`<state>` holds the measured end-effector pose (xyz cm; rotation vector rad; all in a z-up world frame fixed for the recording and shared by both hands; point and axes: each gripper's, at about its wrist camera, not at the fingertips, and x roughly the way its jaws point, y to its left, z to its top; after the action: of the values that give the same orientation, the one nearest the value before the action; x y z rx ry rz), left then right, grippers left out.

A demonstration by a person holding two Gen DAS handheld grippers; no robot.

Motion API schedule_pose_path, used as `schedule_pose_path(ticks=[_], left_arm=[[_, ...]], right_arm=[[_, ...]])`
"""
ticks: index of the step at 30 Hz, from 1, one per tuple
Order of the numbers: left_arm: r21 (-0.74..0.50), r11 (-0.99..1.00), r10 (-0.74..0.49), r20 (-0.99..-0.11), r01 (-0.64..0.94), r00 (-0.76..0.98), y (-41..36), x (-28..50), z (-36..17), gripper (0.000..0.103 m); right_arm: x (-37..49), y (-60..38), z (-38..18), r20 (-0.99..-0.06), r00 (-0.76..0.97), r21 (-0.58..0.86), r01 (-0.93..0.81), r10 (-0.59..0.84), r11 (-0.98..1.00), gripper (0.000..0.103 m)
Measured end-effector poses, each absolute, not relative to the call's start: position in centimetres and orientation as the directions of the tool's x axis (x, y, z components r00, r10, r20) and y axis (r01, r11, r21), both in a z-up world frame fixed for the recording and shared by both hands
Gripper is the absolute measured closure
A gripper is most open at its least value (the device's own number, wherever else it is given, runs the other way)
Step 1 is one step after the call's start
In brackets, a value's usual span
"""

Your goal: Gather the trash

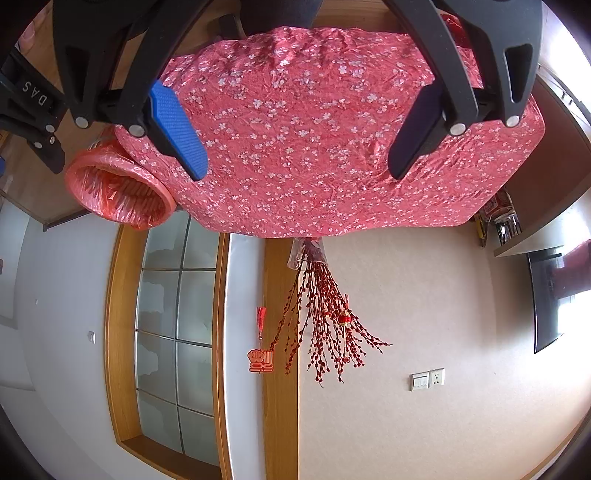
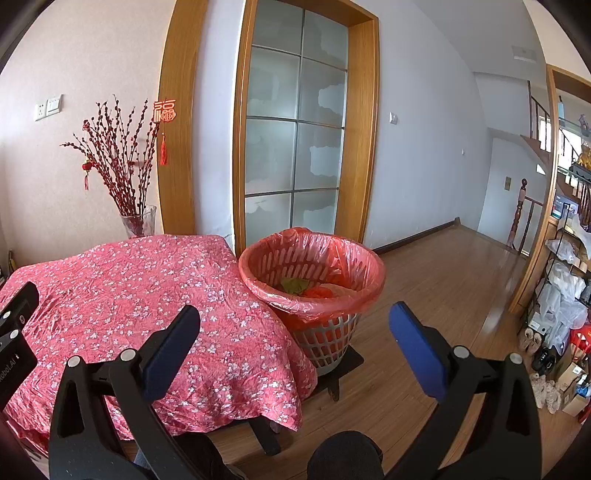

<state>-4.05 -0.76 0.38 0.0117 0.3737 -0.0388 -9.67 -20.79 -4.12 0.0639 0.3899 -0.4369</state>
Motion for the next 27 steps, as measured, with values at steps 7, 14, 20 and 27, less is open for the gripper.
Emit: schedule_pose_path(ticks=[7,14,20,27], left_arm=[[0.005,0.999,-0.037,-0.367,0.041,0.930,-0.89,-4.11,0.33,0.007],[0.004,0.999,-0.038,-0.368,0.043,0.929,-0.96,-4.05,0.21,0.007],[0.004,0.999,-0.039,-0.369,0.044,0.928,-0.90,-4.03,0.14,0.007],[0.006,0.999,-0.037,-0.378,0.042,0.925,-0.93,-3.89,-0.37,0.007]], right_arm=[[-9.67,-20.76,-4.09,-0.382,0.833,-0.022,0.425,-0.400,0.905,0.002],[-9.66,-20.74,-4.20,-0.383,0.833,-0.022,0.424,-0.400,0.905,0.002],[-9.71,-20.71,-4.34,-0.386,0.832,-0.019,0.425,-0.399,0.905,0.002],[-9.68,-20.75,-4.57,-0.390,0.831,-0.019,0.423,-0.396,0.906,0.002]])
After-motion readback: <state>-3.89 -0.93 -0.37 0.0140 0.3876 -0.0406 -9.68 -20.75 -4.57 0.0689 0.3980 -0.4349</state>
